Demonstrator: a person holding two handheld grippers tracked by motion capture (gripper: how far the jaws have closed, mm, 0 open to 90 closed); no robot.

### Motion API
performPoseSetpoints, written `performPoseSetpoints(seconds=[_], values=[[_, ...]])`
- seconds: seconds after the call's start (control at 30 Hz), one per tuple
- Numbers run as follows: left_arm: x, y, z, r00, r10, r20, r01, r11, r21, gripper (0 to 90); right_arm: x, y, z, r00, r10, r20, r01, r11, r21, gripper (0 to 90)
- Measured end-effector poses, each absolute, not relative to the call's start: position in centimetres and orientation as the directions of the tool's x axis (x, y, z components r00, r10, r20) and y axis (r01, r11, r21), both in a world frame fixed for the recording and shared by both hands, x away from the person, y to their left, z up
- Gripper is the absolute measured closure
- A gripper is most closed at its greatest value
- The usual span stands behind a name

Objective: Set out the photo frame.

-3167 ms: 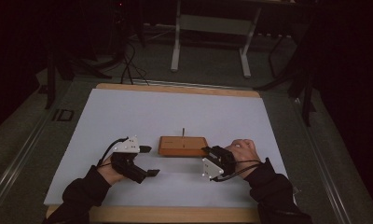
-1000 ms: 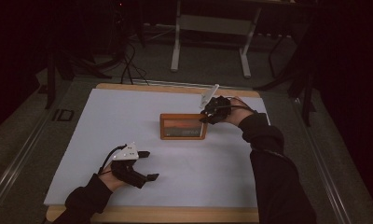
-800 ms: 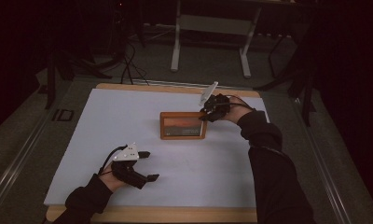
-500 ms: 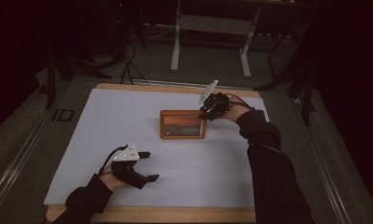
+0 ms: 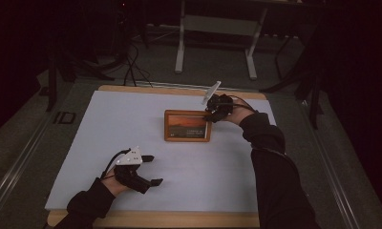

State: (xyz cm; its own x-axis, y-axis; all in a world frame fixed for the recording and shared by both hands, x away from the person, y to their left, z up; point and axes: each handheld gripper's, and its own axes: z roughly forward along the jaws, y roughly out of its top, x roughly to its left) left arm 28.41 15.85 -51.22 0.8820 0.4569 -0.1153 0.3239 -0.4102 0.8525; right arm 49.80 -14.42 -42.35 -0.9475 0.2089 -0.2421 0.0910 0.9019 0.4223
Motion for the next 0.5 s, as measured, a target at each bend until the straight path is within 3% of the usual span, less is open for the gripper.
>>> performPoseSetpoints(seconds=[0.2, 0.5], values=[[28.4, 15.9, -51.2, 0.882, 0.456, -0.12, 0.327, -0.407, 0.853, 8.5, 49.7, -14.6, -42.1, -0.935, 0.221, -0.276, 0.083, 0.896, 0.436, 51.9], [28.5, 15.9, -51.2, 0.881, 0.458, -0.119, 0.329, -0.41, 0.851, 8.5, 48.8, -14.9, -41.1, -0.938, 0.256, -0.232, 0.11, 0.858, 0.503, 40.7]])
